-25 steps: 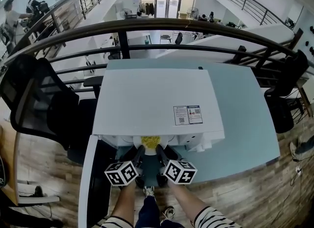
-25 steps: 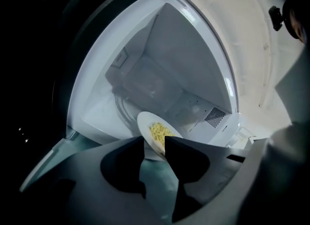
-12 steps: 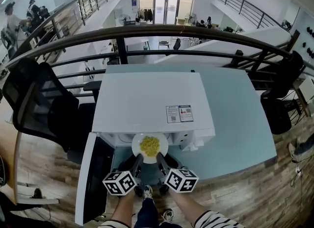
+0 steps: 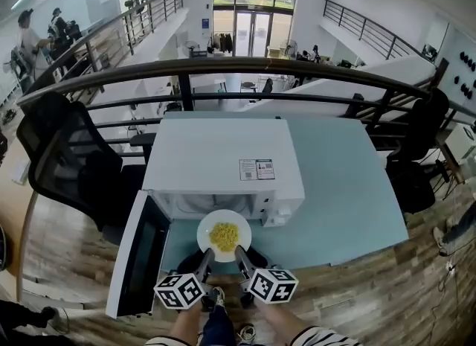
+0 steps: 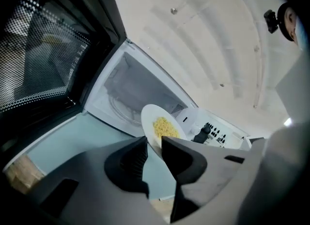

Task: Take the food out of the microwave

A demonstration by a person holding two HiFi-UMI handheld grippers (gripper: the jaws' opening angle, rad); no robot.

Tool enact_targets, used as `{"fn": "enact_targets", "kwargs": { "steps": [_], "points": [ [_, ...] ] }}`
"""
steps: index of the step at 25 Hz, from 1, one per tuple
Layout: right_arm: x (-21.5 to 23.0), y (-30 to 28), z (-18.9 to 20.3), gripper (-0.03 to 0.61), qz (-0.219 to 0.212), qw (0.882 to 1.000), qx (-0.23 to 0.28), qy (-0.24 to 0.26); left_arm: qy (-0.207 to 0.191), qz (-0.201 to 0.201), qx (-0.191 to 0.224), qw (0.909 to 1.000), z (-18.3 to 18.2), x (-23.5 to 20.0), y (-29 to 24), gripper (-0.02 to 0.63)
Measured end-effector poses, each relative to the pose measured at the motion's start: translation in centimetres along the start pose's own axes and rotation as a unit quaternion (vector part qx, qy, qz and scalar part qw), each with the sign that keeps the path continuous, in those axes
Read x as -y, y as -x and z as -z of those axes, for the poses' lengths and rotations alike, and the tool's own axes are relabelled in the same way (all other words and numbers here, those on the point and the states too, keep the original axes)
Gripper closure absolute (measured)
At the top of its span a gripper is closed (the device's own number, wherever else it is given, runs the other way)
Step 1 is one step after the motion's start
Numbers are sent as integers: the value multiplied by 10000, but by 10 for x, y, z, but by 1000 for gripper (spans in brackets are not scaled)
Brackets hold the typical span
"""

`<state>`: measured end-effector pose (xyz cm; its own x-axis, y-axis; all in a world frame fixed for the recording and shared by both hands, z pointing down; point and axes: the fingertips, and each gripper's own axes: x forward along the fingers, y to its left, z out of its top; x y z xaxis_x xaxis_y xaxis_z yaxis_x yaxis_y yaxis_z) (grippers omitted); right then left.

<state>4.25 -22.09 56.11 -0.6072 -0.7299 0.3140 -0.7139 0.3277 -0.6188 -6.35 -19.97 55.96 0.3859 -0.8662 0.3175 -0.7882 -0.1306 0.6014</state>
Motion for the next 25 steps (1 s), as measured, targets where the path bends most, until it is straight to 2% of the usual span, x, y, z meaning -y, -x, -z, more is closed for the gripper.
{"fn": "enact_targets", "kwargs": {
  "steps": [11,25],
  "points": [
    [-24,67,12,476,-173,9998,45,116,-39,81,162,9998,25,38,58,509],
    [-42,131,31,480,-183,9995,202,143,-109,270,206,9994,53,71,111,509]
  ]
}}
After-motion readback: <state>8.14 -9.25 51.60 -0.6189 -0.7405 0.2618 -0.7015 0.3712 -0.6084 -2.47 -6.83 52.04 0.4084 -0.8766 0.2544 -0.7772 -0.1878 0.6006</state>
